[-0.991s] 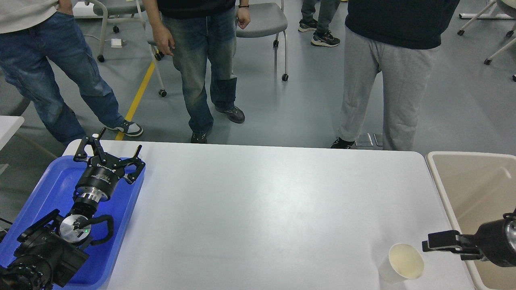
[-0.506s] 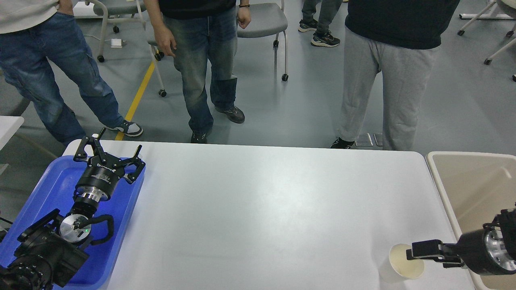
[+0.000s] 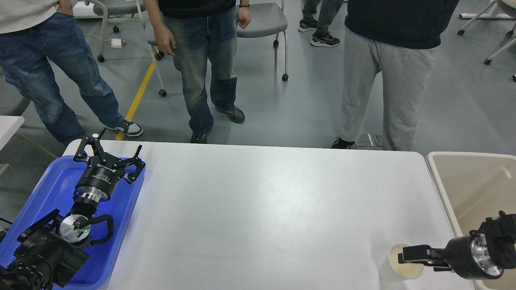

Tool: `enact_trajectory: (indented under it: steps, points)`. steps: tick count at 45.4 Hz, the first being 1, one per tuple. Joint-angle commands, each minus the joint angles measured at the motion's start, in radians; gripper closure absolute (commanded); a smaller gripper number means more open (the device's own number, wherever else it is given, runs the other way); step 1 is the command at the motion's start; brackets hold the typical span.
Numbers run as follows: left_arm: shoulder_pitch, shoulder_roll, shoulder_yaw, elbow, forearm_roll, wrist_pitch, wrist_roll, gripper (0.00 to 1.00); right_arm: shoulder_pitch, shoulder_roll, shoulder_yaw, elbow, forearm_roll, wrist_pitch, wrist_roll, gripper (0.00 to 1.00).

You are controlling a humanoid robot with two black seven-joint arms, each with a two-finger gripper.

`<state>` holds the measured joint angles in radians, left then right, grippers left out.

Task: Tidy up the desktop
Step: 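Lower the right gripper to the white paper cup and close on it, then lift the white cup with the right gripper toward the beige bin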

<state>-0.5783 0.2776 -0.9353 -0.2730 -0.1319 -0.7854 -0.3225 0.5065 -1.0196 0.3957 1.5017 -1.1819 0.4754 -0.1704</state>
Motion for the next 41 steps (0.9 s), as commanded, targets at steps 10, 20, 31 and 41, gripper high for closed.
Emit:
enact_trajectory:
  steps: [10, 20, 31, 41]
  points:
    - [0.0, 0.0, 0.0, 0.0, 0.0, 0.0, -0.001, 0.0, -0.025, 0.023, -0.001, -0.052, -0.061, -0.023, 0.054, 0.14]
    - [0.0, 0.0, 0.001, 0.0, 0.0, 0.0, 0.0, 0.0, -0.025, 0.021, -0.006, -0.069, -0.096, -0.023, 0.095, 0.31]
    - [0.0, 0.0, 0.0, 0.0, 0.0, 0.0, 0.0, 0.0, -0.025, 0.012, -0.005, -0.067, -0.11, -0.024, 0.097, 0.88]
    - [0.0, 0.0, 0.0, 0.0, 0.0, 0.0, 0.0, 0.0, -0.025, -0.01, 0.0, -0.064, -0.108, -0.024, 0.1, 1.0]
